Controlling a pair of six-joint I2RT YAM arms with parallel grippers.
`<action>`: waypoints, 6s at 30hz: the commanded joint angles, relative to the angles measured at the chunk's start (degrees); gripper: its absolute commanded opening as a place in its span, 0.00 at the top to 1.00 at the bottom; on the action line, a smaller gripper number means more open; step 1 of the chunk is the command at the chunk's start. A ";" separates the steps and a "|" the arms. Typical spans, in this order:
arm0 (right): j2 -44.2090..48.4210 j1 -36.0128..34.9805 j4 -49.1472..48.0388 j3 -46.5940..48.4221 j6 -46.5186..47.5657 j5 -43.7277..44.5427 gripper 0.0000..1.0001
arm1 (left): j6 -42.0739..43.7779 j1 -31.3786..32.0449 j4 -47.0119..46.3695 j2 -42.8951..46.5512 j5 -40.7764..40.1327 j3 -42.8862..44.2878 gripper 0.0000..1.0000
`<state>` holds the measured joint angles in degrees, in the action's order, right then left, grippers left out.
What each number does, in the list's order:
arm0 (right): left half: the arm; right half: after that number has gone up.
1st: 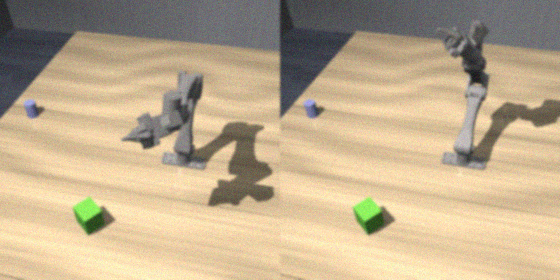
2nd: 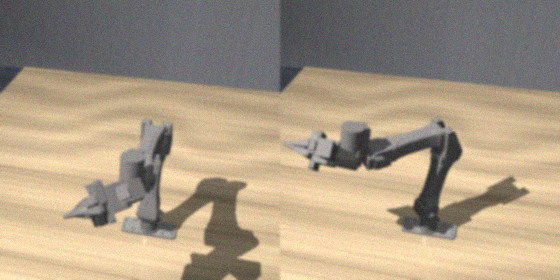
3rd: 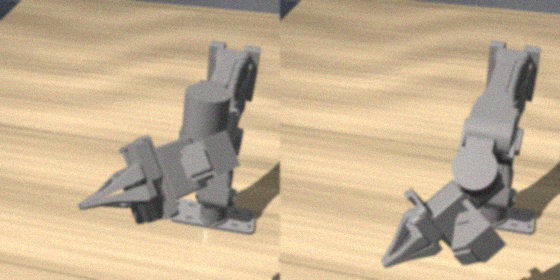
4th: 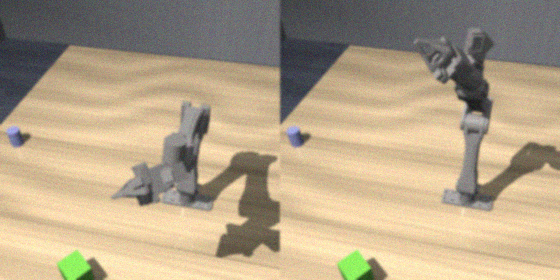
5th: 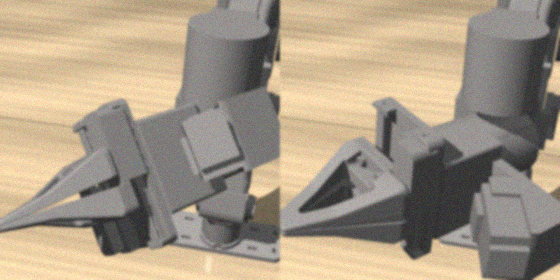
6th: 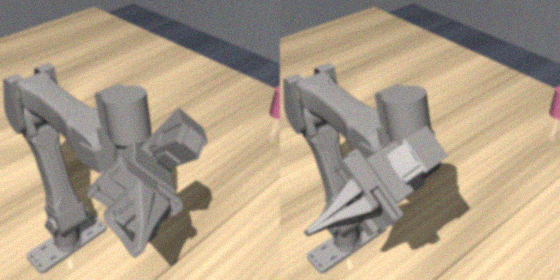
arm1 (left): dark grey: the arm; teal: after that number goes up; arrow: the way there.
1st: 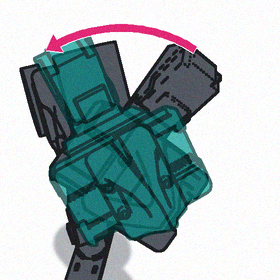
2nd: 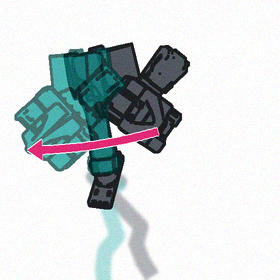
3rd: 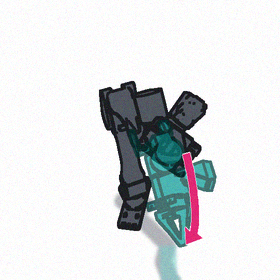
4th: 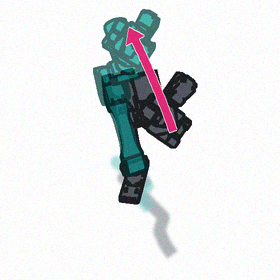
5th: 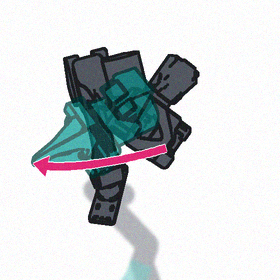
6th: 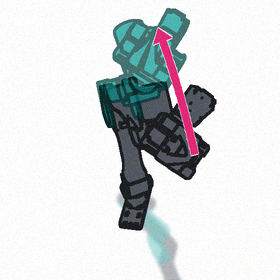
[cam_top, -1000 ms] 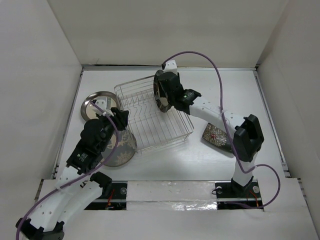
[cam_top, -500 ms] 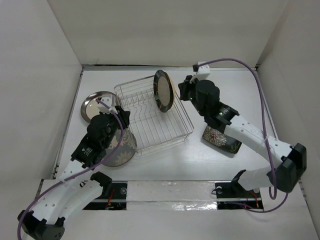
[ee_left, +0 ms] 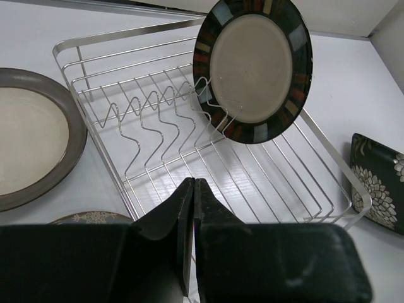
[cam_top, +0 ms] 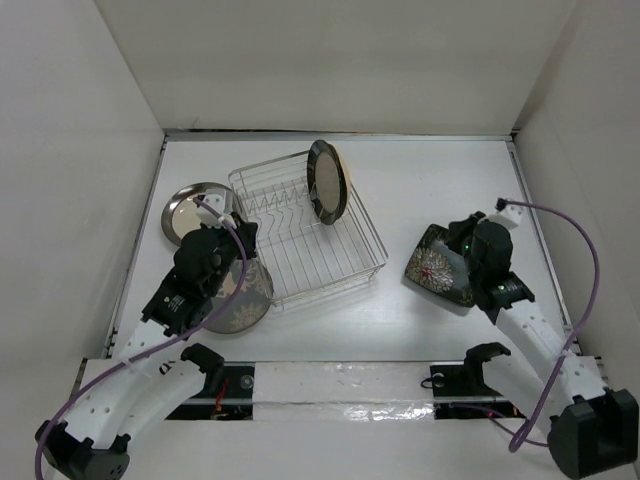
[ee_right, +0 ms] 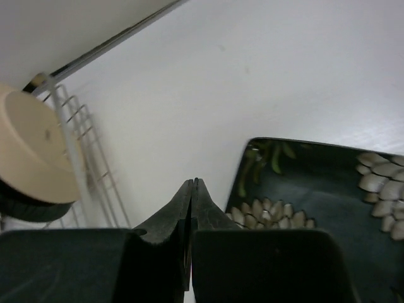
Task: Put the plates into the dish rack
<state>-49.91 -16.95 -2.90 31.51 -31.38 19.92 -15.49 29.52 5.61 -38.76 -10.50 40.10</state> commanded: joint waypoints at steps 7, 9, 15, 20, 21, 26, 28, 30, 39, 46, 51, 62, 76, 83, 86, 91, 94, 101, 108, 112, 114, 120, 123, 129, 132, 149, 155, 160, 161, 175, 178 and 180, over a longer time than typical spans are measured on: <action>8.35 27.38 2.63 -11.02 -7.29 -10.42 0.67 | -0.25 -0.07 -2.53 3.43 5.67 1.39 1.00; 7.11 34.42 2.72 -12.16 -7.47 -14.01 0.56 | -0.33 -0.07 -2.62 4.66 6.37 1.30 1.00; 0.97 45.06 2.02 -12.53 -5.46 -24.99 0.27 | -0.69 -0.07 -3.32 8.00 9.88 1.12 1.00; -4.13 45.60 5.45 -10.23 -2.38 -35.97 0.24 | -0.69 -0.07 -3.41 9.76 10.15 0.68 0.98; -4.58 45.60 5.27 -10.59 -2.55 -36.96 0.24 | -0.69 -0.07 -3.32 9.85 10.15 0.68 0.97; -12.21 45.60 3.86 -10.68 -3.69 -39.08 0.27 | -0.69 0.45 -3.15 10.46 10.15 0.86 0.94; -17.21 45.60 3.60 -9.63 -3.26 -40.40 0.27 | -0.51 0.45 -2.97 10.99 9.54 0.95 0.94; -19.43 45.60 3.51 -9.01 -2.90 -40.93 0.29 | -0.51 0.45 -2.88 11.60 8.84 1.12 0.94; -20.93 45.60 0.97 -9.80 -3.52 -36.72 0.84 | -0.25 0.45 -2.88 11.69 8.48 1.12 0.93; -10.43 45.60 1.75 -11.20 -5.89 -30.31 1.00 | -0.25 0.45 -2.97 10.90 8.31 0.95 0.93; 3.83 44.73 4.65 -8.40 -7.12 -28.97 1.00 | -0.25 0.45 -2.97 9.94 8.22 0.95 0.93; 8.44 27.95 -0.52 14.51 -9.50 -22.74 1.00 | -0.07 0.45 -2.71 8.26 7.87 0.95 0.93; -29.52 -11.25 19.74 68.55 14.58 -8.96 1.00 | 0.02 0.45 -2.88 9.58 7.87 0.95 0.92; -49.56 -19.43 34.17 93.87 21.87 1.77 1.00 | -0.16 0.45 -2.97 9.67 8.74 0.86 0.92; -56.34 -20.05 38.38 99.35 23.37 5.47 1.00 | -0.07 0.45 -2.79 9.94 8.22 0.77 0.92; -59.94 -23.12 38.75 102.17 25.83 15.03 1.00 | -0.25 -0.07 -3.06 10.81 8.75 0.77 0.92; -62.67 -25.14 41.29 106.72 29.17 20.74 1.00 | -0.42 -0.07 -3.14 10.73 9.27 0.68 0.92; -69.61 -30.24 43.06 113.24 38.65 31.13 1.00 | -0.42 -0.07 -3.15 11.60 9.80 0.77 0.92; -73.23 -33.76 37.27 111.25 49.65 38.96 1.00 | -0.60 -0.07 -3.15 12.31 9.88 0.77 0.91; -73.66 -34.90 36.38 110.87 51.23 39.14 1.00 | -0.60 -0.07 -3.15 13.01 9.36 0.86 0.91; -74.71 -34.91 35.42 110.70 52.99 39.93 1.00 | -0.60 -0.07 -3.06 12.66 9.44 0.86 0.91; -77.79 -35.43 35.59 111.67 53.35 40.02 1.00 | -0.51 -0.07 -3.15 12.75 9.36 0.77 0.91; -78.85 -35.43 35.85 111.93 52.39 39.32 1.00 | -0.69 -0.07 -3.23 12.83 10.06 0.69 0.91; -80.60 -35.43 37.87 111.58 48.79 36.60 1.00 | -0.69 -0.07 -3.23 12.57 10.06 0.77 0.91; -81.05 -34.91 38.58 109.66 46.41 34.84 1.00 | -0.60 -0.07 -3.23 12.92 9.45 0.86 0.91; -82.63 -34.91 37.53 104.82 41.40 31.14 0.96 | -0.51 -0.07 -3.15 11.08 9.27 0.77 0.90; -80.26 -34.91 34.98 101.82 39.38 30.35 0.54 | -0.51 -0.07 -2.97 9.85 8.66 0.77 0.90; -77.28 -34.91 33.31 100.42 37.01 28.16 0.44 | -0.25 -0.07 -2.53 8.71 5.85 1.04 0.90; -76.31 -35.43 32.26 99.72 36.48 26.41 0.44 | 0.01 -0.07 -2.44 8.62 5.32 1.04 0.89; -37.48 -38.33 8.81 57.22 25.23 3.39 0.55 | -1.73 -0.07 -0.95 2.29 -6.45 1.74 1.00; -27.63 -38.33 1.16 42.18 20.66 -1.72 1.00 | -5.67 -1.30 -0.86 1.59 -6.99 1.65 1.00; -22.54 -38.33 -2.19 33.03 18.64 -2.26 1.00 | -8.06 -3.75 -0.25 1.15 -7.07 1.57 1.00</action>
<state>-75.18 -55.48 3.62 73.32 -6.90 23.18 -18.96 28.32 6.17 -37.78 -15.33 40.10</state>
